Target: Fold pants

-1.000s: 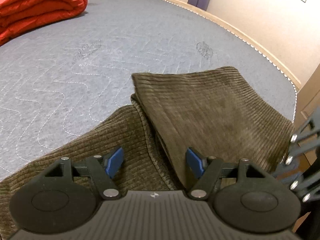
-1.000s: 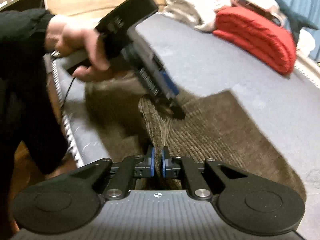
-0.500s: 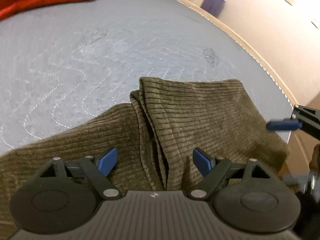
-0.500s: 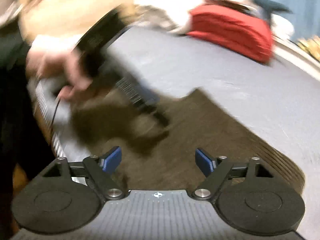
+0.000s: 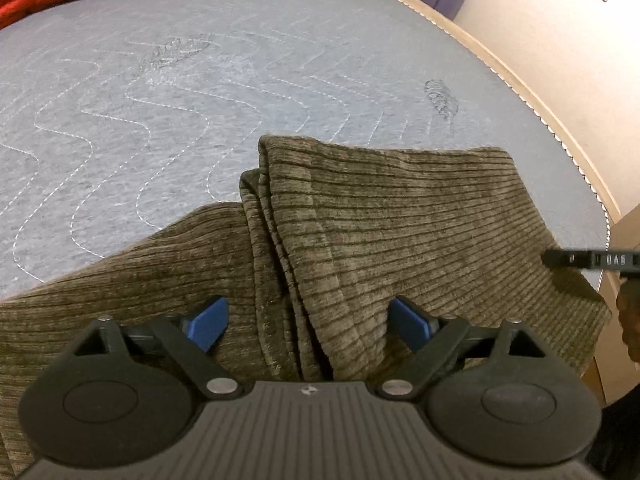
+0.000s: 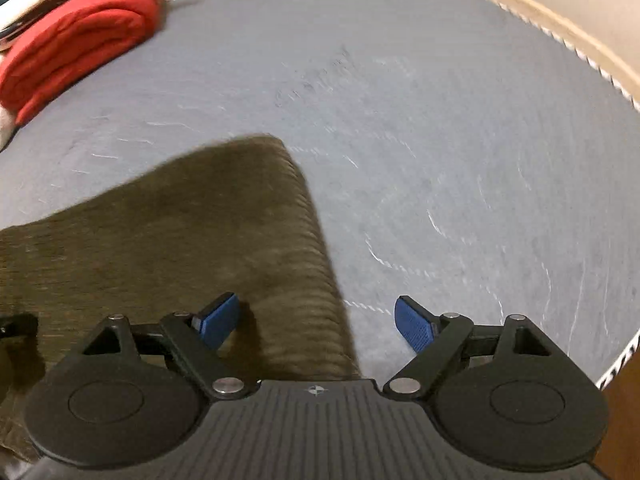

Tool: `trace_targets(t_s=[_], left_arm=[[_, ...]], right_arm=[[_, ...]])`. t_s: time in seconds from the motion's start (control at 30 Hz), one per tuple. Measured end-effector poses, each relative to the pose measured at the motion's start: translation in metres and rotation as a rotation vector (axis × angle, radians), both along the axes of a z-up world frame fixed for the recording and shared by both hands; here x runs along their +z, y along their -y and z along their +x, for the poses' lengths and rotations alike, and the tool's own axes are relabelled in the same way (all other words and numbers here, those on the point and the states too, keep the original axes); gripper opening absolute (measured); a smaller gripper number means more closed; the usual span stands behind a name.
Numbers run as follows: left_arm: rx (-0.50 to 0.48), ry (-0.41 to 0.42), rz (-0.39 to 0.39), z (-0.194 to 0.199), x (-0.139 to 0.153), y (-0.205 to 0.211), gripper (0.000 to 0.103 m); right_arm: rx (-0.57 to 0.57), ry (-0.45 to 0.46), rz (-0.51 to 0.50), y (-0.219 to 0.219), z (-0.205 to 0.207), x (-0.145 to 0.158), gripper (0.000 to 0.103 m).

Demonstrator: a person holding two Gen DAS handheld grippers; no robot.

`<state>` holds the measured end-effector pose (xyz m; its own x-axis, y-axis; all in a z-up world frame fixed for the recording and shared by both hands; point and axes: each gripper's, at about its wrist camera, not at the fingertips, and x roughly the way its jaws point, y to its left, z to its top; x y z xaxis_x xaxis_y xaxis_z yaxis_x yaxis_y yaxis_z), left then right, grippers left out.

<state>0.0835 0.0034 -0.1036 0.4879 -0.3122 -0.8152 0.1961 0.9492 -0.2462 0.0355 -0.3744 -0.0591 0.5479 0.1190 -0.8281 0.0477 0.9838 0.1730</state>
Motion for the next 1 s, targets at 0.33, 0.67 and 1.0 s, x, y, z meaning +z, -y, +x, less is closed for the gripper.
trace_targets(t_s=[0.33,0.67,1.0], left_arm=[[0.034,0.013,0.025,-0.002,0.001,0.003,0.092],[-0.002,0.060,0.072,-0.006,0.007,0.004,0.072],[0.000,0.030,0.014,-0.001,0.006,-0.007,0.081]], right_arm=[[0.069,-0.034,0.036,-0.018,0.005,-0.005,0.088],[0.090,-0.036,0.018,-0.024,0.001,-0.002,0.089],[0.097,-0.036,0.014,-0.026,0.003,-0.002,0.090]])
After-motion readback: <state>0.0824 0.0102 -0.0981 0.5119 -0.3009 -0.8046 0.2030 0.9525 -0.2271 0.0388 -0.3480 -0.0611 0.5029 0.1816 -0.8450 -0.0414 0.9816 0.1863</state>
